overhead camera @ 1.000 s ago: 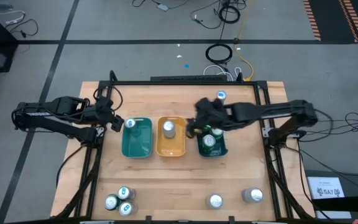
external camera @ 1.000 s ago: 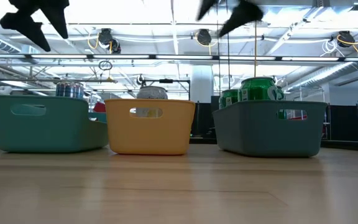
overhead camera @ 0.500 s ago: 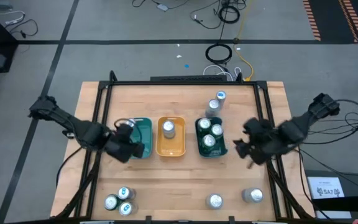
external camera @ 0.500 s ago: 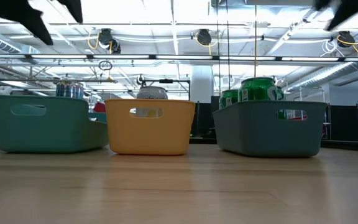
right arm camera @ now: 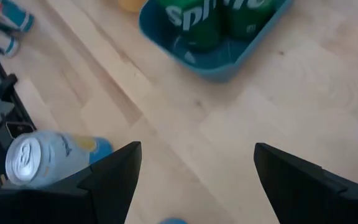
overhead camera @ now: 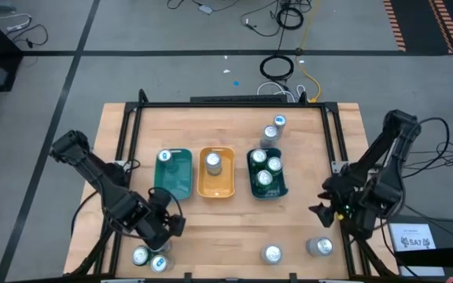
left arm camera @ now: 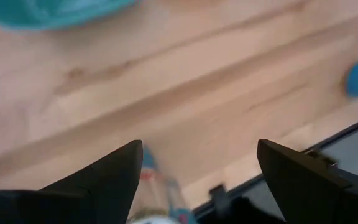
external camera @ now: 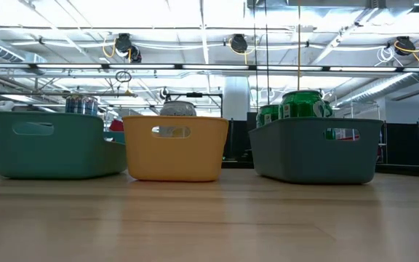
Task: Sort soda cans
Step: Put the blue soda can into the green bin
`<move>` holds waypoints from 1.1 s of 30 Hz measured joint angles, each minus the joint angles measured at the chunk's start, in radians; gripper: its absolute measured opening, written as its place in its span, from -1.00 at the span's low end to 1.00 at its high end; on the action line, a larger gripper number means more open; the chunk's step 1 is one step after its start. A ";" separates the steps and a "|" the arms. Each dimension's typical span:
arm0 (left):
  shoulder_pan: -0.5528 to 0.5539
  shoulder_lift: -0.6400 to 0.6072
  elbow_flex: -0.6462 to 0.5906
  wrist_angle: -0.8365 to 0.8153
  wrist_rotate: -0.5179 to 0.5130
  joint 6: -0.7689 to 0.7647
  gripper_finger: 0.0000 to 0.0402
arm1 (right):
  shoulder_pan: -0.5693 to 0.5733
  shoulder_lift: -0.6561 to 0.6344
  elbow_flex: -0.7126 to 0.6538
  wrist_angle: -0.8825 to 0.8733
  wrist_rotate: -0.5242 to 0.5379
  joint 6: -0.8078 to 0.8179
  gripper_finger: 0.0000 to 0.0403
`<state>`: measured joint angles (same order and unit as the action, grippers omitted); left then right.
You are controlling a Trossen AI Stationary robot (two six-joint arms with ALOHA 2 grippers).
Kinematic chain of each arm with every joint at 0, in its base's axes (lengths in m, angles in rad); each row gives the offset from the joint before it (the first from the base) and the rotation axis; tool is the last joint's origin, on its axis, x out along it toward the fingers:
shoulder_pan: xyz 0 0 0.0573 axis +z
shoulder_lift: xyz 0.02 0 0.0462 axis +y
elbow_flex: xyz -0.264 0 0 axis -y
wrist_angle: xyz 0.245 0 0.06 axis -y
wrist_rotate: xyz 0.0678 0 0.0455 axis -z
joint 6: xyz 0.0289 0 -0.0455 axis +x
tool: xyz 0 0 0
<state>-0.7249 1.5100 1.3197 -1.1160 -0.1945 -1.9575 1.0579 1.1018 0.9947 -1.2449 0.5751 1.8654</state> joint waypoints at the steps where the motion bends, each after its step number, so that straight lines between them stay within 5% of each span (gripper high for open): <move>1: -0.004 0.006 0.000 -0.003 0.024 0.000 0.63 | 0.013 0.007 0.000 0.000 0.002 0.011 0.50; 7: -0.004 0.030 0.000 -0.024 0.153 0.002 0.63 | 0.060 0.055 0.000 -0.004 0.004 0.060 0.50; 33: -0.045 0.140 0.000 0.050 0.321 0.036 0.63 | 0.168 0.147 0.000 0.008 0.005 0.244 0.50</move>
<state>-0.7701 1.6500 1.3197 -1.0662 0.1261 -1.9217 1.2263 1.2484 0.9947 -1.2370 0.5796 2.1094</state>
